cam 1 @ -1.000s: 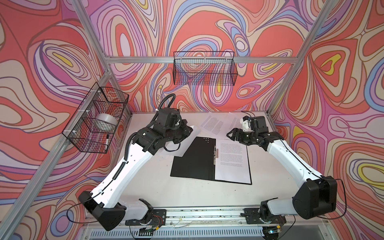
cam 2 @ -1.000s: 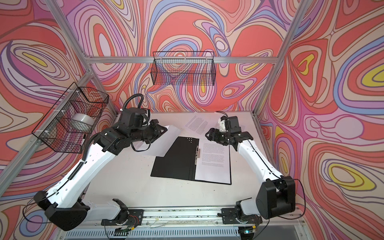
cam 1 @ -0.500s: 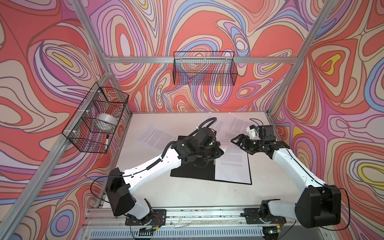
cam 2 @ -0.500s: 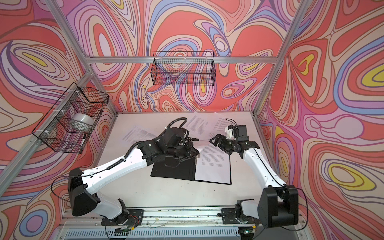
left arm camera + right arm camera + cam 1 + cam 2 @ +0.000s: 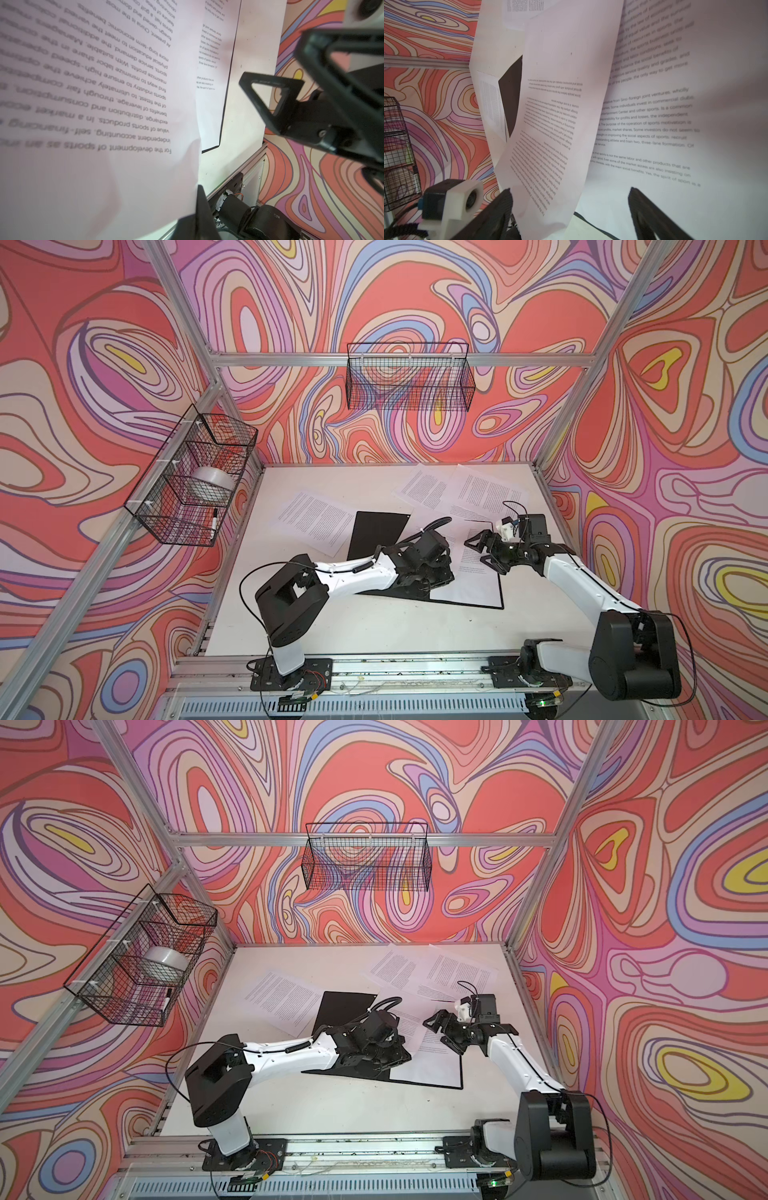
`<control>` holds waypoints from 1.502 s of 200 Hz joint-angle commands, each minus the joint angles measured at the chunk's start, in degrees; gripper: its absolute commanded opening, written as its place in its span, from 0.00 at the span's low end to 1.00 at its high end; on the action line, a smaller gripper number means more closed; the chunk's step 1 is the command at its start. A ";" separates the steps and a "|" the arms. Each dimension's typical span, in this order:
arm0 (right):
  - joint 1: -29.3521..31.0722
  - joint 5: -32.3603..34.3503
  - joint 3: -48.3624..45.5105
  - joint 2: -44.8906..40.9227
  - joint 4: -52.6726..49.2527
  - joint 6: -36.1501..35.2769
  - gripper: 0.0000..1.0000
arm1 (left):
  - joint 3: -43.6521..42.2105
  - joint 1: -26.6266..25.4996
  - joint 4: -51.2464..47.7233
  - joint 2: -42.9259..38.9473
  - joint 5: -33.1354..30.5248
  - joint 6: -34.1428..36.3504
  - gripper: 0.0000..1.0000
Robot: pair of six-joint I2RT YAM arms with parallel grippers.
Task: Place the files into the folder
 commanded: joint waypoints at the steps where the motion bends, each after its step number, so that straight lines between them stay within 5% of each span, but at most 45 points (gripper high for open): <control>1: -0.11 -4.94 -3.58 -1.99 3.04 2.95 0.91 | -0.04 -0.44 6.52 1.76 2.25 -1.87 0.00; 10: -0.11 -5.01 -4.85 -2.59 3.52 3.48 0.90 | 0.35 -0.69 6.23 2.06 2.58 -1.58 0.01; 62: 0.33 -5.63 -9.05 -0.71 8.31 5.95 0.88 | -0.11 -1.41 5.89 -0.22 5.74 1.57 0.50; 101: 1.13 -4.41 -10.55 0.55 11.36 7.12 0.88 | 0.15 -1.50 0.34 -5.09 8.15 7.09 0.64; 199: 6.26 0.89 -10.22 1.57 8.99 6.62 0.73 | -4.88 12.55 -2.90 -3.79 13.56 11.16 0.67; 300: 6.40 1.79 -8.06 1.68 6.02 3.21 0.82 | -7.60 15.85 -0.70 4.94 12.96 13.14 0.64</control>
